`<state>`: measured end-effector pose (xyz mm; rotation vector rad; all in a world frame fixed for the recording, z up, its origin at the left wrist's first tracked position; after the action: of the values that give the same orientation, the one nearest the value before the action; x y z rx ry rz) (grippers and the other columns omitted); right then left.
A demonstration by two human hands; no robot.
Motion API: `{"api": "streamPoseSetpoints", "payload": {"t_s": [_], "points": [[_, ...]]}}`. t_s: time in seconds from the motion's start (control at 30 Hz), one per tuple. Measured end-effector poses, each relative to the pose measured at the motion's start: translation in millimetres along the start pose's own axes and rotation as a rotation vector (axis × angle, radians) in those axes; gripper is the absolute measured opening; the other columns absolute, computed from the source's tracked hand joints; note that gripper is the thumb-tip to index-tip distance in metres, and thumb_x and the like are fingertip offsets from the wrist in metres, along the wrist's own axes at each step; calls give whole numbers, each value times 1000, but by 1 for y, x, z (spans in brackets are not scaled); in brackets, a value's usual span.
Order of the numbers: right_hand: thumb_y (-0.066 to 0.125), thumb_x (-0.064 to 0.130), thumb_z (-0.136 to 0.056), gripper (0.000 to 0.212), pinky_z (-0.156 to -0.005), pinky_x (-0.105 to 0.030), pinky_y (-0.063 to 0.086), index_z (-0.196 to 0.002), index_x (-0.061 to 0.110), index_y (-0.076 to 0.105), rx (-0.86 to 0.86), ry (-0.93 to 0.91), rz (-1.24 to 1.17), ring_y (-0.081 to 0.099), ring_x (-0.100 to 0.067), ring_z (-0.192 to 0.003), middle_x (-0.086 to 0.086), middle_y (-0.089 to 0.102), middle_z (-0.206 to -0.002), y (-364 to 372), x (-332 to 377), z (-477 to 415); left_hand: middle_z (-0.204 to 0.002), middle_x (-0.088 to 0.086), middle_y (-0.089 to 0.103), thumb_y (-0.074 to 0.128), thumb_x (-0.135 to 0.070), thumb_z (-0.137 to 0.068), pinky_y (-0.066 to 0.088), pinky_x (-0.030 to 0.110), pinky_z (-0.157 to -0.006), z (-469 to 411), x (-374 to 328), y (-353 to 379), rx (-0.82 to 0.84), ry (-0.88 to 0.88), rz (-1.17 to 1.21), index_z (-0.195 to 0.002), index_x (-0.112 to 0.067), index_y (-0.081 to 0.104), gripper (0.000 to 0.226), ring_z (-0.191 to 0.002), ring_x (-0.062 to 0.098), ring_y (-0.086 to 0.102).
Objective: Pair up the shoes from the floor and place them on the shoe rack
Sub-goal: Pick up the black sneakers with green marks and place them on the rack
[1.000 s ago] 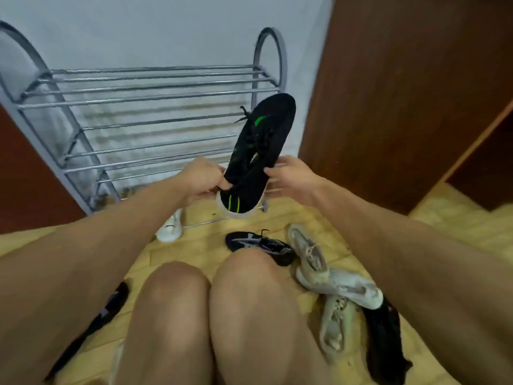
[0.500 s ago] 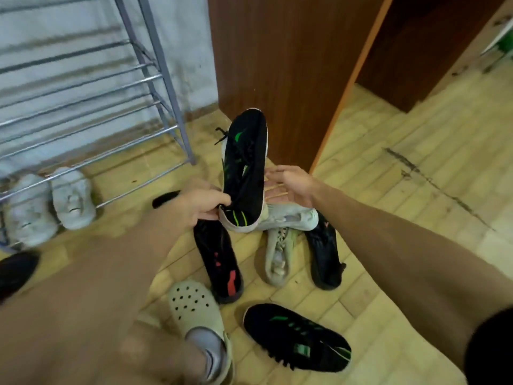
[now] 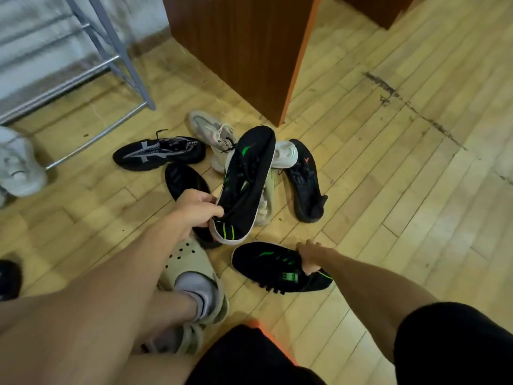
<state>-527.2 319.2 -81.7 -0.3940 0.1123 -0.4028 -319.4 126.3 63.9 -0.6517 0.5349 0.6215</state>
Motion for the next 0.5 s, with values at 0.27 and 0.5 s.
{"api": "streamPoseSetpoints", "payload": {"t_s": [0.27,0.5], "points": [[52,6,-91,65,-79,-40,45,-148,10,21,-130,35,-78,54,-37,-121,-21,49,-137,-1,5,8,-85,5,70,66,-1,-80,54,23,-63,9,-5,0,19,-1,156,-88,-11,70,14,-78,16,66],[53,-4,-87,40,-80,-39,50,-126,6,52,-225,-126,217,57,-33,-110,-16,55,-125,-79,21,51,-85,4,72,67,2,-75,54,23,-62,23,-16,-17,-81,12,283,-77,-16,70,18,-82,18,68]]}}
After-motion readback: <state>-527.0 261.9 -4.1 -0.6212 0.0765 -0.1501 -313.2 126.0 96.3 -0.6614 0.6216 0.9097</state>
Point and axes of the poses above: each hand's wrist, its own z-axis away from the middle knuckle, its own y-axis out of the palm, x = y × z, the point moved 6 cm from there along -z, towards the middle knuckle
